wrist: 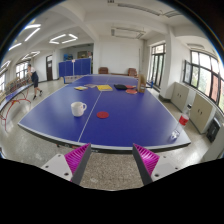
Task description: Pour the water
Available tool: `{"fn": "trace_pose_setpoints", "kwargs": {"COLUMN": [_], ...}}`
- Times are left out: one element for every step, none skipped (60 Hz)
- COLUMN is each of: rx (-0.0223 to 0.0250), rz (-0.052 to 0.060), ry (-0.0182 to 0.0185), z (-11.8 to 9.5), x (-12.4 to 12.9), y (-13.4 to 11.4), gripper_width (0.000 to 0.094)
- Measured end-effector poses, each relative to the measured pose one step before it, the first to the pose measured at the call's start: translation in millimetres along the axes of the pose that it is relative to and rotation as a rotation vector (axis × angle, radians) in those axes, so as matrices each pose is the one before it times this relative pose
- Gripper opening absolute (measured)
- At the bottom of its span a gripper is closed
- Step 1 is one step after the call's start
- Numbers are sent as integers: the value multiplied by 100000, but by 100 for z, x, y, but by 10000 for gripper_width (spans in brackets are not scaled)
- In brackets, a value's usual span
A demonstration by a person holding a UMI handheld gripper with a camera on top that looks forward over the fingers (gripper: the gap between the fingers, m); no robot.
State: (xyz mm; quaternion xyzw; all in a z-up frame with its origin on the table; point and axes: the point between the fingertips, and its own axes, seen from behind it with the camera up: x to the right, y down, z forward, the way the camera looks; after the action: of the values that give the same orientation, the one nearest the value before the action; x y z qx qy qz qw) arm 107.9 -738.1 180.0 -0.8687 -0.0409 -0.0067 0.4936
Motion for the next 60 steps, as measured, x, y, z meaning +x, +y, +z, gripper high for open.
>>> {"fn": "trace_pose_setpoints", "kwargs": {"rx": [-411,-555,-668,-600,-380,-108,112,312,532,522,466,434,491,391,229,18,161,210,231,272,377,525,581,715,994,1049,1111,1136,1040,983,967,928,700,723,713,826,1042,1147,1100,830,520,96,78,141,487,729,773,628,676,954,1189,689,648,571,515,547,230,223,416,96], "rz": [141,55,54,90,121,252,178,132,-69,-131,-120,-127,-136,-94,5,231,129,405,665,775,803,812,864,837,686,637,395,230,214,256,241,252,497,468,709,712,704,683,601,417,207,79,-29,111,96,-4,-35,-15,16,-27,150,37,-163,-319,-317,-104,48,233,258,22], "ry": [934,992,1090,1150,1227,1434,950,918,768,819,1013,1200,1208,1161,997,747,588,521,509,457,243,183,208,226,91,89,102,195,255,293,171,81,19,191,-104,-369,-573,-554,-305,22,227,309,495,438,398,328,305,315,401,282,172,463,131,-1,128,251,520,853,830,722], "z": [610,555,515,544,548,891,191,600,596,644,640,716,727,724,754,645,1270,819,812,851,839,892,896,906,708,830,828,878,800,814,833,866,898,963,699,628,617,574,552,556,579,703,1079,428,300,281,311,238,119,130,74,176,138,14,-31,-48,-1,-18,22,9], "x": [1596,1597,1704,1865,1834,385,1999,1648,1636,1715,1695,1758,1698,1664,1528,1262,1108,1240,1102,1177,1017,965,874,1291,527,730,661,581,583,482,373,351,551,215,183,109,-24,-32,-12,115,124,151,-123,158,103,82,91,68,120,25,14,-27,-45,-15,12,28,72,131,105,55], "y": [489,616,659,631,569,824,330,290,218,224,241,159,154,120,129,-207,429,-8,-41,-67,-147,-249,-298,-1149,128,-416,-367,-396,-408,-377,-376,-356,-899,-23,-210,-228,-277,-301,-254,-179,-104,-166,-214,28,-64,-81,-38,-7,-50,-112,-201,359,-263,-153,-23,-62,-43,-37,-99,-17], "gripper_width": [850,851,850,850,850,850,851,851,851,852,851,853,852,852,852,852,853,855,858,857,853,849,849,848,850,849,849,849,850,848,848,848,847,848,849,848,847,841,839,833,826,817,806,787,760,733,695,645,592,537,519,516,501,488,487,466,445,432,406,400]}}
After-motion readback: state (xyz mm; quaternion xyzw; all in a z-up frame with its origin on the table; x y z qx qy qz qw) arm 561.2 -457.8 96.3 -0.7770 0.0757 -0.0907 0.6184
